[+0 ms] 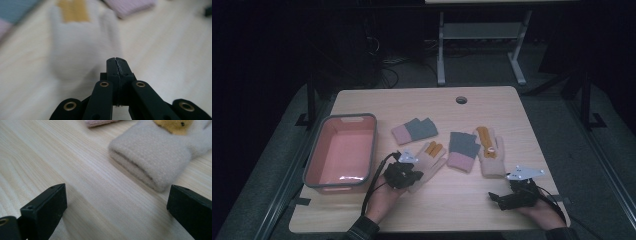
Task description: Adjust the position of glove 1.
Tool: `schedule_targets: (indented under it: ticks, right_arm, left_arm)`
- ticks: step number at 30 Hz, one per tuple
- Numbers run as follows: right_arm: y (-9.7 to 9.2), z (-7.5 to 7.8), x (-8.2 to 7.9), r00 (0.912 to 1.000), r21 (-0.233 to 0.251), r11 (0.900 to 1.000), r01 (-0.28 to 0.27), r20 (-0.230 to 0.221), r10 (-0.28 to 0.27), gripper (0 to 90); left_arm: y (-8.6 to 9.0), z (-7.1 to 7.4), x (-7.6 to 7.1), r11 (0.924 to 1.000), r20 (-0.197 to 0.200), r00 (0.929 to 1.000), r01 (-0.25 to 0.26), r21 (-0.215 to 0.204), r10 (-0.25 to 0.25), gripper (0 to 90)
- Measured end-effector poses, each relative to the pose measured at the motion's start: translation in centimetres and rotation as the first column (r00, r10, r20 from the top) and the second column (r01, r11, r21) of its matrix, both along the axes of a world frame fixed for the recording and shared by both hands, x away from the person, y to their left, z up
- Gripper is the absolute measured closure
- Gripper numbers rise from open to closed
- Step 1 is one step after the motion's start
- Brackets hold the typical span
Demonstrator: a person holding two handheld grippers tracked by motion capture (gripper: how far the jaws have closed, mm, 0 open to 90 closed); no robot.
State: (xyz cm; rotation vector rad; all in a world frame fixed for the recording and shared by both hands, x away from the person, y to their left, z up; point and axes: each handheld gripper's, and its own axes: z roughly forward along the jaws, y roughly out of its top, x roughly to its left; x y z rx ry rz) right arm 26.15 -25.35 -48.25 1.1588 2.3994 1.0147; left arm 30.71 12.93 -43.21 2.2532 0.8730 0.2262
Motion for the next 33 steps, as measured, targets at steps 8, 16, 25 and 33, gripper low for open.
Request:
schedule_targets:
  ticks: [8,16,25,33]
  right_arm:
    - [0.0,0.0,0.0,1.0000,0.000,1.0000,0.000,0.000,0.000,2.3]
    - [0.0,0.0,0.0,1.0000,0.000,1.0000,0.000,0.000,0.000,2.4]
    - [0.0,0.0,0.0,1.0000,0.000,1.0000,0.000,0.000,0.000,2.3]
    - [0.0,0.0,0.0,1.0000,-0.002,1.0000,-0.005,0.002,0.005,2.4]
  left_arm:
    - [0.4,1.2,2.2,0.9921,0.113,0.9857,-0.125,-0.001,0.125,89.6]
    - [0.7,-0.2,4.2,0.9763,0.069,0.9779,-0.202,0.077,0.197,89.5]
    - [0.2,-1.3,3.5,0.9834,0.002,0.9879,-0.154,0.095,0.155,89.5]
    - [-0.2,-1.4,1.3,0.9971,-0.087,0.9948,-0.049,0.058,0.054,89.5]
